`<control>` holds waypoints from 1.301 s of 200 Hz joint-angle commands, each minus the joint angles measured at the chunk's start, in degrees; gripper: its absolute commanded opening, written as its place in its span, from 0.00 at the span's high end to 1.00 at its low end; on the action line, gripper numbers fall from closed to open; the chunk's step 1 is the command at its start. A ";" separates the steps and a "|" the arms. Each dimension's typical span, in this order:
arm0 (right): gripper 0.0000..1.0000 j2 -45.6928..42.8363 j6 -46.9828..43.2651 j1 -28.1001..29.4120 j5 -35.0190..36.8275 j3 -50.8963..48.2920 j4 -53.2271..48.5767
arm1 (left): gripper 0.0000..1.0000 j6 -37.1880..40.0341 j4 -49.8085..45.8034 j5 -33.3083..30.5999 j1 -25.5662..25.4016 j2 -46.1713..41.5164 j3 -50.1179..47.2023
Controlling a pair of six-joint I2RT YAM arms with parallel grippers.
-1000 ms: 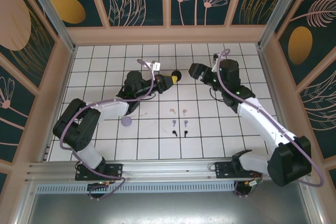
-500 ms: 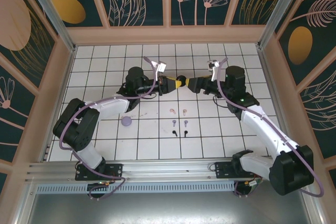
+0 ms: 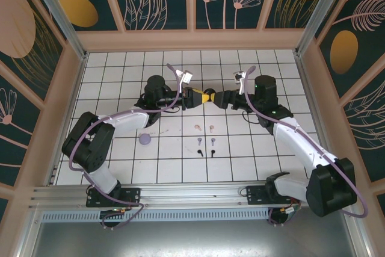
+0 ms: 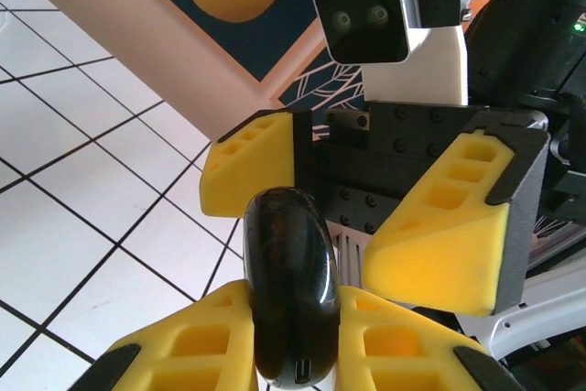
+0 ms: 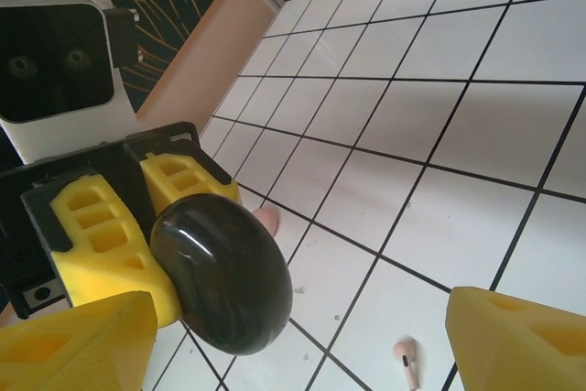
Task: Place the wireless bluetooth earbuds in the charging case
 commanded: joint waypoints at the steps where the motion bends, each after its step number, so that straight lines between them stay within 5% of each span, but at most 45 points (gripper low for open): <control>1: 0.18 0.48 -1.40 -0.79 0.24 -1.00 1.95 | 1.00 -0.56 2.50 1.95 -0.12 0.52 1.85; 224: 0.21 2.89 1.84 -7.32 4.25 -6.28 5.24 | 1.00 -2.25 5.66 3.26 -0.12 -0.62 0.71; 260: 0.22 0.70 3.03 -7.93 -0.03 -5.78 5.44 | 1.00 -2.42 6.08 3.17 -0.07 -0.50 0.53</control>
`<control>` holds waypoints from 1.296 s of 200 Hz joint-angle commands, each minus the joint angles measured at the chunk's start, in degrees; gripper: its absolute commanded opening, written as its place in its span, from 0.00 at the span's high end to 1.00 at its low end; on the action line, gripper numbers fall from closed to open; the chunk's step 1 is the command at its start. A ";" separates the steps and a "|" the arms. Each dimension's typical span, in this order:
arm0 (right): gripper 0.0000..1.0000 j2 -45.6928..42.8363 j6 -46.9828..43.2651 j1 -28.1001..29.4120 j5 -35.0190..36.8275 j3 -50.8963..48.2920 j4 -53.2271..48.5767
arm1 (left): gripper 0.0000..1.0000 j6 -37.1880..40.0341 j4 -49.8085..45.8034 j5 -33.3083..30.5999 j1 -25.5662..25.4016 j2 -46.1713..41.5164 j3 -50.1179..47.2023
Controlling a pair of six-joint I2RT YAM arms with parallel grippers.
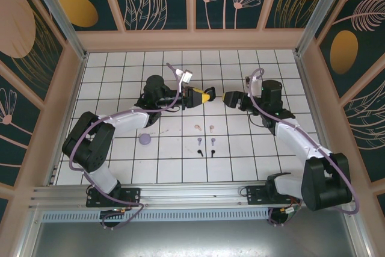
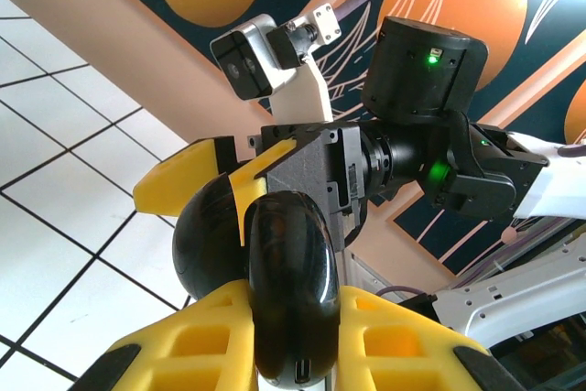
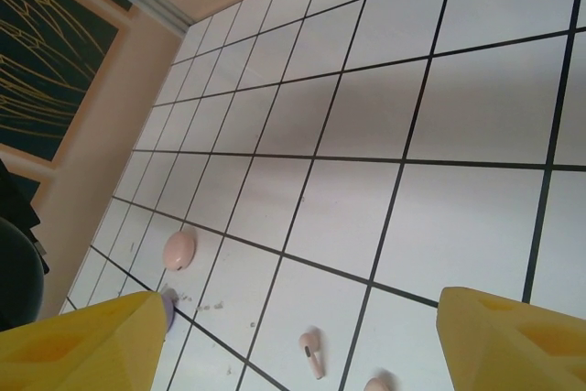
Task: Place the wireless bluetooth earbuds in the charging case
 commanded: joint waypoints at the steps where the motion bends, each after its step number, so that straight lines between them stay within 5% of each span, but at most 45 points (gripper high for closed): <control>1: 0.22 -1.79 1.13 -0.43 -3.19 -0.21 2.15 | 1.00 -0.77 3.07 1.37 -0.10 -0.57 0.38; 50: 0.22 -6.04 2.58 0.47 -11.07 0.96 1.77 | 1.00 -2.30 5.60 2.47 -0.12 0.09 0.61; 99: 0.33 -6.39 3.13 2.78 -6.93 2.47 0.51 | 1.00 -2.79 5.84 2.47 -0.09 0.23 1.16; 259: 0.48 -0.62 2.54 6.72 -2.72 6.68 1.10 | 1.00 -2.81 5.68 2.65 -0.12 0.40 2.05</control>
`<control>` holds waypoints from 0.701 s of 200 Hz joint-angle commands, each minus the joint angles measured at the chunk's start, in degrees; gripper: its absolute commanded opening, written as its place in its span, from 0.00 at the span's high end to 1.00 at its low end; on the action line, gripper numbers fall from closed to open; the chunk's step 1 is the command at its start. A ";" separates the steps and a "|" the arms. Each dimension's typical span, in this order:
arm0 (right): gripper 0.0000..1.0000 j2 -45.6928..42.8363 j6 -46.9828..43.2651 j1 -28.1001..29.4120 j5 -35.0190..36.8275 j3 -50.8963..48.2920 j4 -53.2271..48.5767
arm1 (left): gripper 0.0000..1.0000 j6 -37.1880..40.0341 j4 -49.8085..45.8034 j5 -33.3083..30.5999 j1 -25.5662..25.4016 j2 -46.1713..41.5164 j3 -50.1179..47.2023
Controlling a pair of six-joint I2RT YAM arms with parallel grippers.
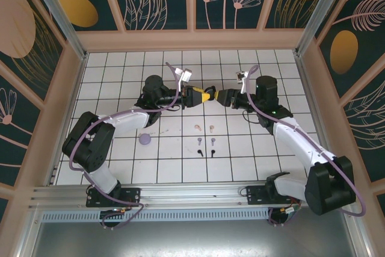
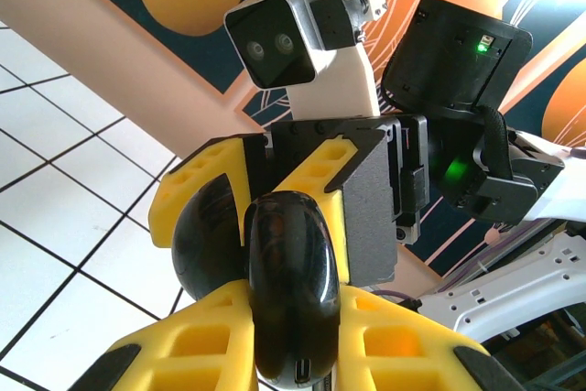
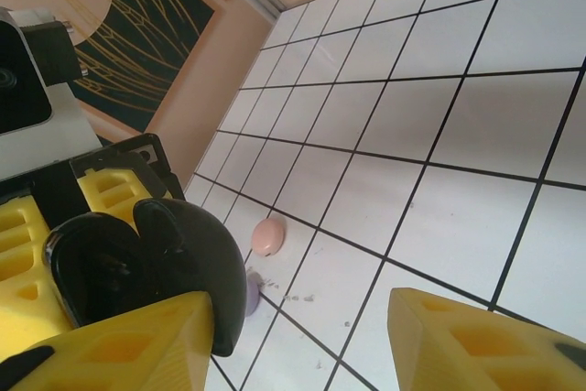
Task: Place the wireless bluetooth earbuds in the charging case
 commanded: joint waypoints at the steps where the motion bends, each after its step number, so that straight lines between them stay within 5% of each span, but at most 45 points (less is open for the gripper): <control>1: 0.48 1.01 -0.53 0.43 1.08 2.34 1.43 | 1.00 -0.42 2.68 1.62 -0.14 0.42 1.99; 140: 0.65 3.60 -1.66 3.09 0.42 5.24 0.86 | 1.00 -1.12 3.30 1.91 -0.14 0.46 2.00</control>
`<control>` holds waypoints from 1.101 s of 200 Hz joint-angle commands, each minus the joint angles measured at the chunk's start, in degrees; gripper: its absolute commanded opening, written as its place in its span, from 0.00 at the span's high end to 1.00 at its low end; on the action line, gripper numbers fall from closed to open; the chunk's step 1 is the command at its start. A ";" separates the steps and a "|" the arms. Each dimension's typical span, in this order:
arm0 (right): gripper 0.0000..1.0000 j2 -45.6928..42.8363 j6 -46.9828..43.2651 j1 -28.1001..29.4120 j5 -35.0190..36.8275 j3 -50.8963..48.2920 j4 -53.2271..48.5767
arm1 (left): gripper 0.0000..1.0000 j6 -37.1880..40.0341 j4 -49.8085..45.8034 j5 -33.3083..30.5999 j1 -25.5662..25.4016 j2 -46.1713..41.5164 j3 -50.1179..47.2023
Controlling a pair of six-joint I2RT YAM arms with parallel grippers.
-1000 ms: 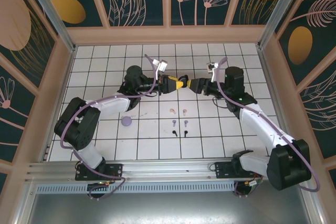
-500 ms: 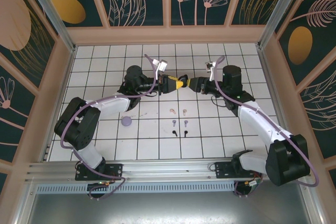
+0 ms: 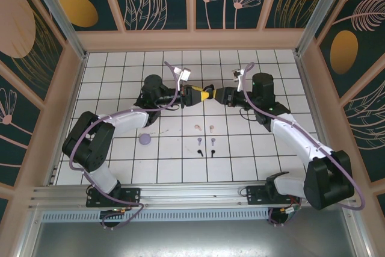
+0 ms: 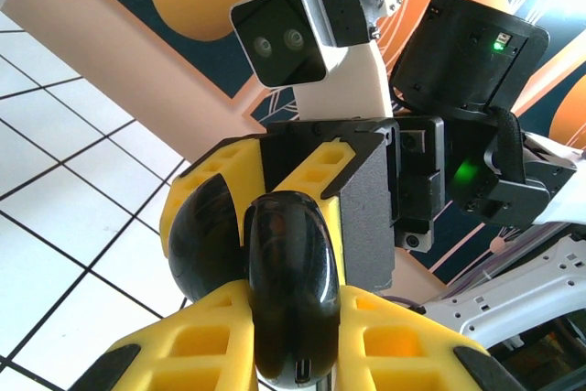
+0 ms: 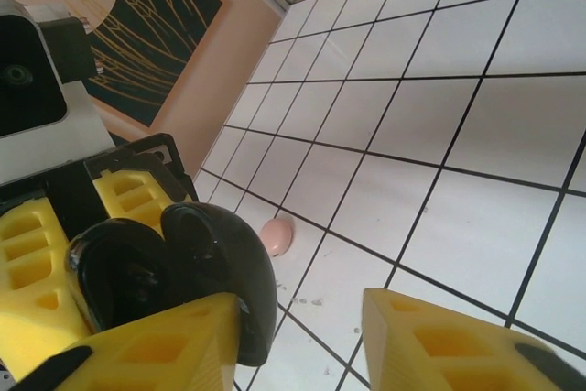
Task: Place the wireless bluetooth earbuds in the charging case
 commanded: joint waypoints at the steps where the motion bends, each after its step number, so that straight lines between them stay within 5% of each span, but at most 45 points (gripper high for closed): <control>1: 0.66 0.94 -1.40 1.30 0.53 2.50 0.86 | 1.00 -0.49 3.32 2.47 -0.71 0.35 1.95; 90: 1.00 1.21 -2.01 1.37 0.20 3.42 0.24 | 1.00 -1.02 4.11 2.48 -0.71 1.93 1.94; 181: 1.00 -0.27 -3.07 3.41 4.71 4.34 -2.28 | 1.00 -0.86 3.10 -0.04 -0.71 2.35 1.99; 220: 1.00 -0.56 -3.88 3.88 10.04 5.01 -4.94 | 0.68 2.37 -0.73 -5.73 -0.70 1.06 1.68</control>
